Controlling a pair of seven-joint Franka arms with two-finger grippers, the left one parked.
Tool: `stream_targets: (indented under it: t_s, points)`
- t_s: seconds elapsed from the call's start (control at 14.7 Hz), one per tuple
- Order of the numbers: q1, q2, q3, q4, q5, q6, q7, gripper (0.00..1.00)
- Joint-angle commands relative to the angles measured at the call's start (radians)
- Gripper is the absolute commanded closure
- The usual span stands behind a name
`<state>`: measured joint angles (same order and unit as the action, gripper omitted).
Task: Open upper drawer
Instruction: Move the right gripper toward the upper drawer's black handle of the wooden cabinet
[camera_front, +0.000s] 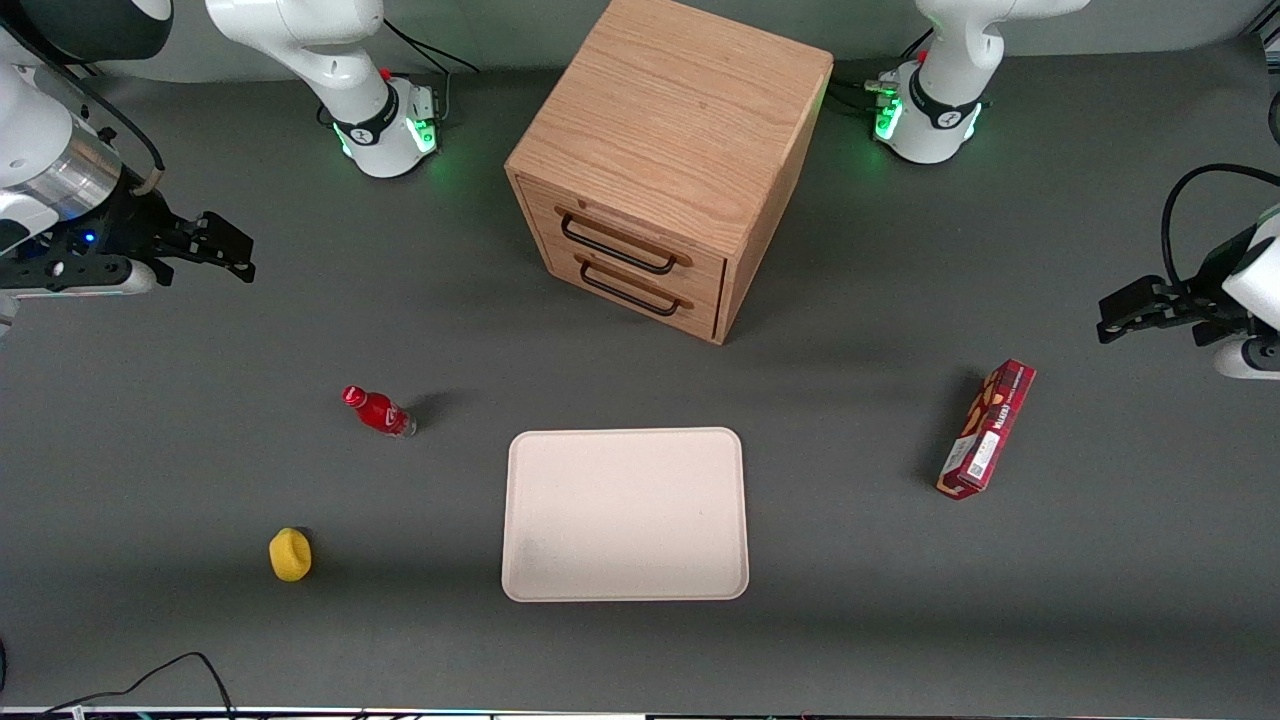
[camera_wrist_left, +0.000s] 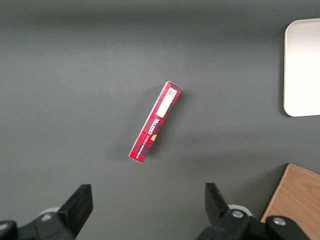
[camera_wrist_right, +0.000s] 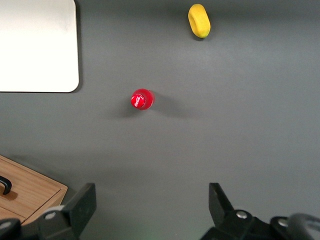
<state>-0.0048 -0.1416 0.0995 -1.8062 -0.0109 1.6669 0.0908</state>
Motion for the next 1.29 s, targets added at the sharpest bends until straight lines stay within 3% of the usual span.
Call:
stream_targets:
  t_s: [0.0,0.48,0.68,0.82,0.95,1.22]
  points:
    - [0.008,0.013,-0.012,0.027,0.016,-0.027,0.021,0.0]
    - [0.023,0.065,0.008,0.158,0.02,-0.099,0.011,0.0]
    - [0.023,0.125,0.06,0.249,0.199,-0.179,-0.006,0.0]
    - [0.026,0.135,0.112,0.254,0.291,-0.177,-0.144,0.0]
    - [0.028,0.181,0.17,0.271,0.334,-0.162,-0.351,0.0]
    - [0.029,0.347,0.33,0.343,0.326,-0.103,-0.448,0.0]
